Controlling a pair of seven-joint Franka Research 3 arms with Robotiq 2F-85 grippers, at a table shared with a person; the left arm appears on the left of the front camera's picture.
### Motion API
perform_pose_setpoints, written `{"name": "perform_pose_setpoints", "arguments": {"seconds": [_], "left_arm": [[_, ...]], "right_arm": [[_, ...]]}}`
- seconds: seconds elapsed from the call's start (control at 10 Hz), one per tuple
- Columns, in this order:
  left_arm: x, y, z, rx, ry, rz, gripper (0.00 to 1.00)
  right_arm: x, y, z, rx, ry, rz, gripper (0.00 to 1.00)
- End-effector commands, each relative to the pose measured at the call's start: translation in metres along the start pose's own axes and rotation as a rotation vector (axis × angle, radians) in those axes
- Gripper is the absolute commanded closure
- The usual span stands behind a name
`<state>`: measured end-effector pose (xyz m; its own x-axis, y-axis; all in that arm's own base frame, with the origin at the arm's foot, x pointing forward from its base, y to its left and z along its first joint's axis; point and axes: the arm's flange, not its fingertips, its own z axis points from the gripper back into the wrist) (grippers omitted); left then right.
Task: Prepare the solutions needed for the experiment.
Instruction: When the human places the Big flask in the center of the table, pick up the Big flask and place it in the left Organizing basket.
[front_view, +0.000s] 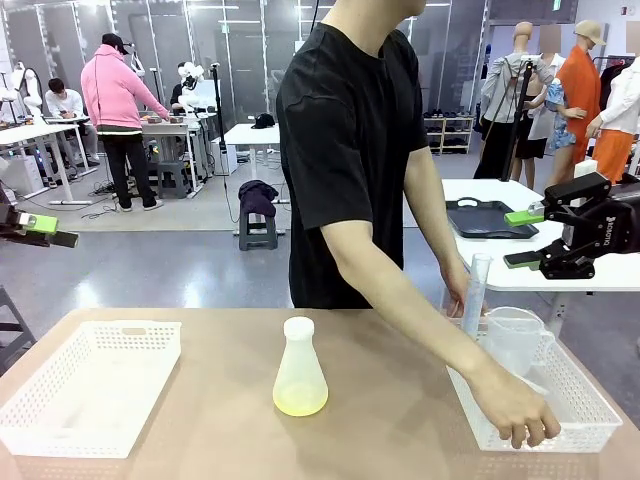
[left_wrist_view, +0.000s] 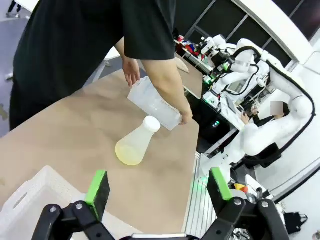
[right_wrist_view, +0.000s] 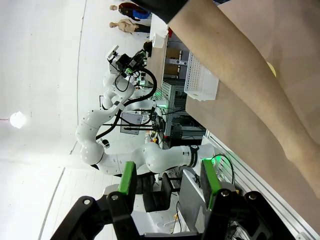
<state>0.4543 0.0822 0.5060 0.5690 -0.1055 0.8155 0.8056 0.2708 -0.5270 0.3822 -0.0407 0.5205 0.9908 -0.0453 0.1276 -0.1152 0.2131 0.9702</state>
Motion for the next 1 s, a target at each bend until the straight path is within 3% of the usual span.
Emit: {"name": "perform_pose_setpoints", "arguments": {"seconds": [0.0,0.4,0.5,0.6,0.9], "left_arm": [[-0.003,0.001,-0.002,0.018,-0.004,0.043,0.0],[-0.004,0.002,0.0,0.004,-0.001,0.024,0.0],[0.009,0.042,0.001,0.012,-0.046,-0.077,0.0],[0.019,0.067,-0.005,0.013,0.017,-0.245,0.0],[0.035,0.092,-0.038,-0.136,0.107,-0.568,0.0]], "right_arm": [[0.0,0.001,0.0,0.004,-0.003,0.012,0.35],[0.0,0.001,0.0,0.004,-0.003,0.012,0.35],[0.0,0.001,0.0,0.004,-0.003,0.012,0.35],[0.0,0.001,0.0,0.004,-0.003,0.012,0.35],[0.0,0.001,0.0,0.004,-0.003,0.012,0.35]]}}
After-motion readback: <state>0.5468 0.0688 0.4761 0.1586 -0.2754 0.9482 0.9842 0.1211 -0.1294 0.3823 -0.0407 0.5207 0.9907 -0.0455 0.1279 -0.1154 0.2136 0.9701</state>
